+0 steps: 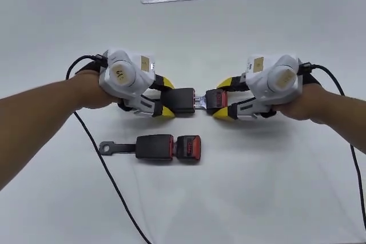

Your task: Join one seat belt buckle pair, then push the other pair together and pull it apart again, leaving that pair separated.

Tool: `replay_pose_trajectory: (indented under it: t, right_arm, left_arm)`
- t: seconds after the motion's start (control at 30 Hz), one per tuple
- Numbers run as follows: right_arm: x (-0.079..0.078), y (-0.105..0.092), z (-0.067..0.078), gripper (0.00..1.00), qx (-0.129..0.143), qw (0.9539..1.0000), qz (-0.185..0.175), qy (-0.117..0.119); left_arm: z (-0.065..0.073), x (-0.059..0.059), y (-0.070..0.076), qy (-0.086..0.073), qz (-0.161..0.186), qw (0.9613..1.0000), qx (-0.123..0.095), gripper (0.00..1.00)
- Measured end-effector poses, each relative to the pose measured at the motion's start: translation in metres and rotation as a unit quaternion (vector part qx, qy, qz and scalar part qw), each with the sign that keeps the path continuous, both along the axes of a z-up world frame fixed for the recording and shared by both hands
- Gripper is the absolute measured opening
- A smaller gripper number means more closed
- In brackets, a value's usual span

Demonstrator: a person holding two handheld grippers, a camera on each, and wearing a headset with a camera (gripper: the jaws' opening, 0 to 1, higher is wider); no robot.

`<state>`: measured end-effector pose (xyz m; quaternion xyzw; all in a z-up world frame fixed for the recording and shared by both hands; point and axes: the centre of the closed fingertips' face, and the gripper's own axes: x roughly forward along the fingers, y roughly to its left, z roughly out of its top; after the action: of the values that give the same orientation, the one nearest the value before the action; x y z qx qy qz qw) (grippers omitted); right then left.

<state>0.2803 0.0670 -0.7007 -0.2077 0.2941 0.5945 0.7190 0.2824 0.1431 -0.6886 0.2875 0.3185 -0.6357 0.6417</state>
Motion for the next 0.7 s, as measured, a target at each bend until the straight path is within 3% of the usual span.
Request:
replay_pose_trajectory:
  t: [0.47,0.7]
  right_arm:
    - [0.000,0.006,0.007,0.33,-0.008,0.9999,-0.006,0.003]
    - [0.002,0.022,0.009,0.33,-0.008,0.9999,-0.010,0.001]
  left_arm:
    - [0.001,-0.002,-0.001,-0.003,-0.011,0.9999,0.012,0.33]
    - [0.001,-0.001,0.000,0.000,-0.010,0.9999,0.013,0.33]
